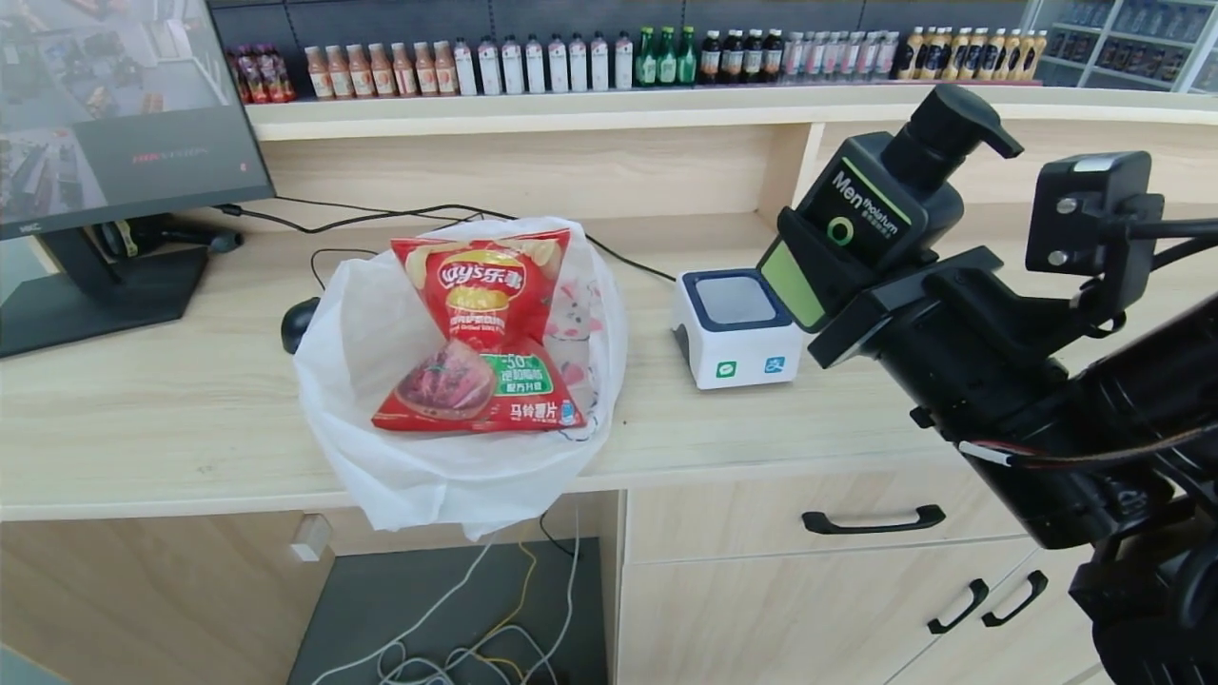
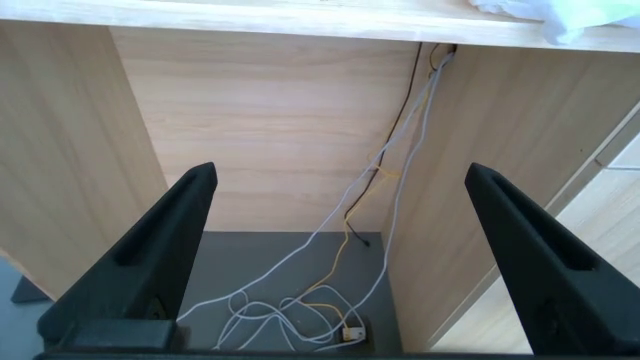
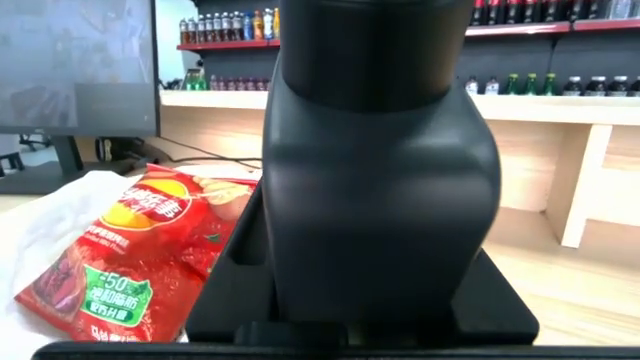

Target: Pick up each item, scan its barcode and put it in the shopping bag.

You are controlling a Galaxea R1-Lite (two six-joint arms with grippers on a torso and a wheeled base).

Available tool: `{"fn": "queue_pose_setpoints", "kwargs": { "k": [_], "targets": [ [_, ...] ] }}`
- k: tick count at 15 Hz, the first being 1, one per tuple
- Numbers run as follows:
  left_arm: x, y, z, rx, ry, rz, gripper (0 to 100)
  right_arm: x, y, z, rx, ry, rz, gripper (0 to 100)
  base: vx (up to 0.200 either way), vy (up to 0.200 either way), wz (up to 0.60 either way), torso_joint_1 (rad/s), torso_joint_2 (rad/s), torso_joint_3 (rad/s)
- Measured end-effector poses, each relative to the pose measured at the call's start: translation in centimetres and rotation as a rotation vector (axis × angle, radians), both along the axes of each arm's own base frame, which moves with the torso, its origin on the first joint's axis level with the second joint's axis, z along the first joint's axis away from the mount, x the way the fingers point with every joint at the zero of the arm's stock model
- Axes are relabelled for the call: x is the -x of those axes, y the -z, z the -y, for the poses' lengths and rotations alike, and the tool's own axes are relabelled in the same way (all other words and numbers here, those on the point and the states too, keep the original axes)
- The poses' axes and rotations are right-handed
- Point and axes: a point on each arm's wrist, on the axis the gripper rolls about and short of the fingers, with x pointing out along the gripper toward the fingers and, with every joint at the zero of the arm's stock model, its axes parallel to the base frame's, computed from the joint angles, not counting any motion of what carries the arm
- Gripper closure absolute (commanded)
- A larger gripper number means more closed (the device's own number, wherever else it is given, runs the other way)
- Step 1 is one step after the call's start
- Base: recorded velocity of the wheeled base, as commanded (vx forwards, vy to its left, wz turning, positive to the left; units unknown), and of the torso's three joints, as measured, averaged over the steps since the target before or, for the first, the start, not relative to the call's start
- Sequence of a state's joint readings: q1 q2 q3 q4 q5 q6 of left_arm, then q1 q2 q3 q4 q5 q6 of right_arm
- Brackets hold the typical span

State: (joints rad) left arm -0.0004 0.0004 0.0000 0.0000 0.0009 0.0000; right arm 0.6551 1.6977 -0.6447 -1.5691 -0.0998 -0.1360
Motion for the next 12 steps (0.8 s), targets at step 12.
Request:
{"fn": "queue_pose_setpoints", "kwargs": {
  "k": [12],
  "targets": [
    [0.00, 0.00, 0.00, 0.000, 0.000, 0.000, 0, -0.73, 0.44, -0.87, -0.110, 0.006, -0.078, 100, 0.000, 0.000, 0.00, 0.000, 0.00, 0.000]
  ]
}}
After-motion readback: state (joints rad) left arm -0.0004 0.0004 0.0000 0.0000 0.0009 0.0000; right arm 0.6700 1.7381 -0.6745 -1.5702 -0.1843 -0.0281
